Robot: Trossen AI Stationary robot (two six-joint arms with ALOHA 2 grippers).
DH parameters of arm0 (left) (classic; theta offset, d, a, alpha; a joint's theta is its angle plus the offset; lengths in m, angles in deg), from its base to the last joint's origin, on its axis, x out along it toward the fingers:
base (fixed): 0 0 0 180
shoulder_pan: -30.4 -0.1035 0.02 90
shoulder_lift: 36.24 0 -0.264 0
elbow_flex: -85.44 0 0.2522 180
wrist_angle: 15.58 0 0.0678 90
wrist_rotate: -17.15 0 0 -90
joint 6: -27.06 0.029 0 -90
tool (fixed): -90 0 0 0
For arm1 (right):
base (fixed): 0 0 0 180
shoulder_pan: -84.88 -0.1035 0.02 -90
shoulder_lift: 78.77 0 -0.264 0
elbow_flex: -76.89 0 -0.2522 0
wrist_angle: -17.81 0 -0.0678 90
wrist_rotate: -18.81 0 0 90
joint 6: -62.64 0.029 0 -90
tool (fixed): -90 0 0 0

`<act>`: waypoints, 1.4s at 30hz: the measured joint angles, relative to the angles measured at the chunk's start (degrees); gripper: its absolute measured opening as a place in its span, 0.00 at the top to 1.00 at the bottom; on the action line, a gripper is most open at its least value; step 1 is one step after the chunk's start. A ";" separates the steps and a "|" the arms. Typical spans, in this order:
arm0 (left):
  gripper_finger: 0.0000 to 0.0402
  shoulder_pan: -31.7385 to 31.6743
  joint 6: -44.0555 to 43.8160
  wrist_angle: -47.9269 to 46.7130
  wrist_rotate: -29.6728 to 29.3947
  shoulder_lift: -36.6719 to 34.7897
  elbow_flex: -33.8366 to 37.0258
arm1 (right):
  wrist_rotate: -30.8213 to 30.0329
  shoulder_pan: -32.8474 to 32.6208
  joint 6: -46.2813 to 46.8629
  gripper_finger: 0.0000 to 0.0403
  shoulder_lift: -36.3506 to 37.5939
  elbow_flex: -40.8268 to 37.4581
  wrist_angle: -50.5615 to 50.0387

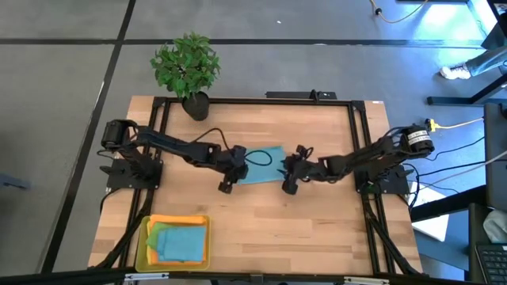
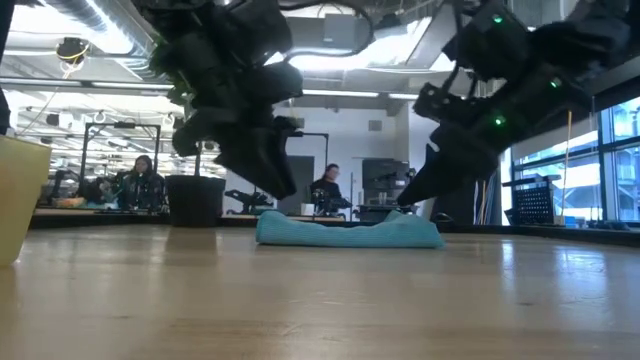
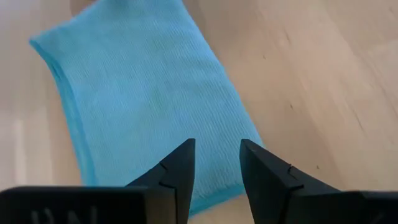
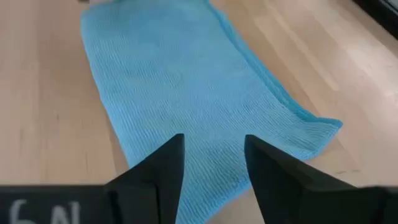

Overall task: Fold microfiber towels
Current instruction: Put the folded blue microfiber cloth into the yellow bin

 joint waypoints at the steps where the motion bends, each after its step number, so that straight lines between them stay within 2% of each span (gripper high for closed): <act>1: 0.71 -0.09 -0.73 -0.06 0.08 0.04 0.21 | -0.01 -0.07 0.49 0.58 -0.01 -1.20 2.66; 6: 0.70 -2.10 -4.90 0.47 -0.10 0.39 0.15 | -0.47 1.01 2.46 0.58 -0.90 -4.72 9.92; 16: 0.70 -2.72 -8.79 0.43 0.21 6.55 0.12 | -0.56 6.44 4.70 0.58 -5.63 -5.21 10.64; 21: 0.70 -1.93 -8.86 0.34 0.01 7.33 0.07 | 0.29 8.10 4.88 0.58 -7.47 -5.17 10.83; 25: 0.70 -1.17 -8.94 -0.36 -2.09 6.50 -0.71 | 2.40 8.49 2.42 0.58 -6.73 -5.17 10.95; 30: 0.70 0.59 -9.96 -4.78 -6.41 5.09 -6.55 | 2.55 8.45 0.02 0.58 -3.05 -4.84 10.99; 35: 0.70 2.33 -11.73 -3.34 -5.07 5.31 -8.68 | 1.78 8.49 -1.39 0.58 -0.16 -4.85 10.84; 42: 0.70 3.87 -14.37 -5.10 -4.28 6.78 -8.67 | 2.40 10.20 -1.11 0.58 -0.63 -4.84 10.85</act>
